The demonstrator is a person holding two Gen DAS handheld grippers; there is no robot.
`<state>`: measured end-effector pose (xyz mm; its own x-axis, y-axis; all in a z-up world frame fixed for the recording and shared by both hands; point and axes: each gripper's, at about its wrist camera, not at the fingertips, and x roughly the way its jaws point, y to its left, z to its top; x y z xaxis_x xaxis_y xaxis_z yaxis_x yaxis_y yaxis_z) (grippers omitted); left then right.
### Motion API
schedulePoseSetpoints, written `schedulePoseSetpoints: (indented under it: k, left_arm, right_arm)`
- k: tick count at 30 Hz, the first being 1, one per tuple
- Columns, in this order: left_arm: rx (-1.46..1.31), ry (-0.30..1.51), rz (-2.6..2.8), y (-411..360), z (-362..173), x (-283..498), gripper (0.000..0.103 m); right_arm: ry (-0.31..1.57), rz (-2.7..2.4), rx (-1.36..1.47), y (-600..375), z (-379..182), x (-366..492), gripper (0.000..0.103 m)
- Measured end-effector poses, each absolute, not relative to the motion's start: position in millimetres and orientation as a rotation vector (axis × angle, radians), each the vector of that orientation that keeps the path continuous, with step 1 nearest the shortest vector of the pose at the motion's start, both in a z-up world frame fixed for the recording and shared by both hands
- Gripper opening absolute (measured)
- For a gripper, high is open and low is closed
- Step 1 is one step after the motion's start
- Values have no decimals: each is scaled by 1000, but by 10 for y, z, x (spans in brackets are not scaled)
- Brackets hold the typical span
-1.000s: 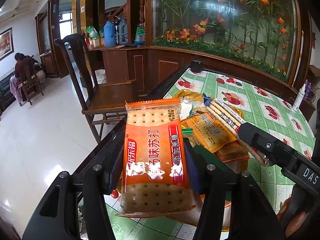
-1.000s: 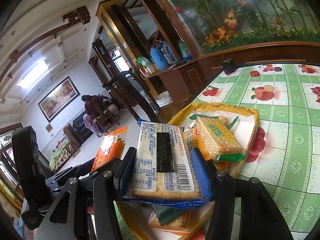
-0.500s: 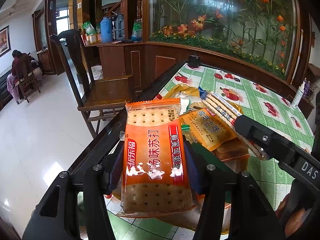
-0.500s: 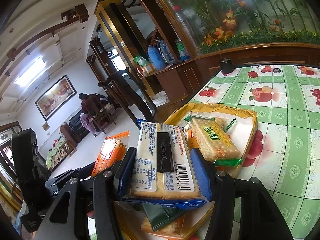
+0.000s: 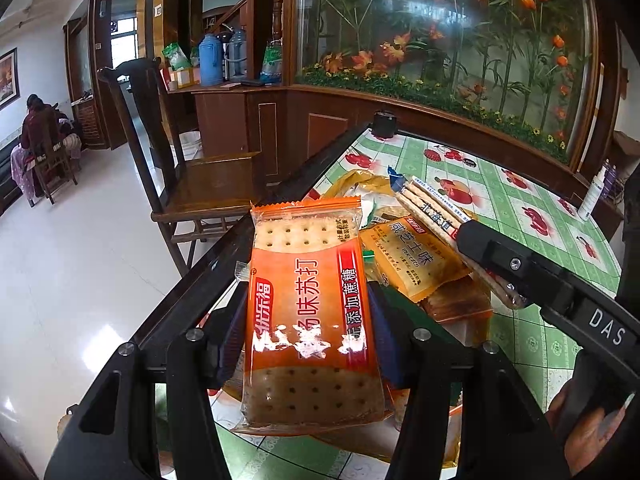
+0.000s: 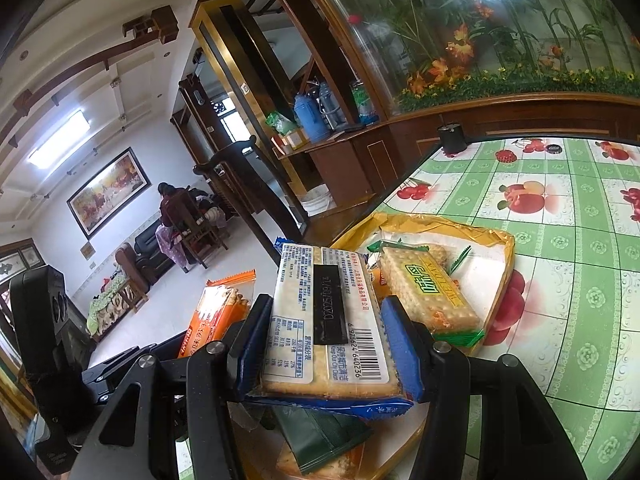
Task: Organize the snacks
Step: 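Lower the orange pack with left tool while right tool lowers boxed biscuits into tray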
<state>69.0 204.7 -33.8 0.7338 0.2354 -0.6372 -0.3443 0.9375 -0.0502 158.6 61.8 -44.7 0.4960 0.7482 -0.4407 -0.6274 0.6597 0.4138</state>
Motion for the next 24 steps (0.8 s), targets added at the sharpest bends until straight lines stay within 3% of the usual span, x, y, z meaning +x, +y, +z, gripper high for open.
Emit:
schedulePoseSetpoints:
  k: [24]
  left_arm:
    - [-176, 683, 294, 1978, -387, 764, 55]
  right_arm:
    - [617, 824, 179, 649, -486, 1544, 57]
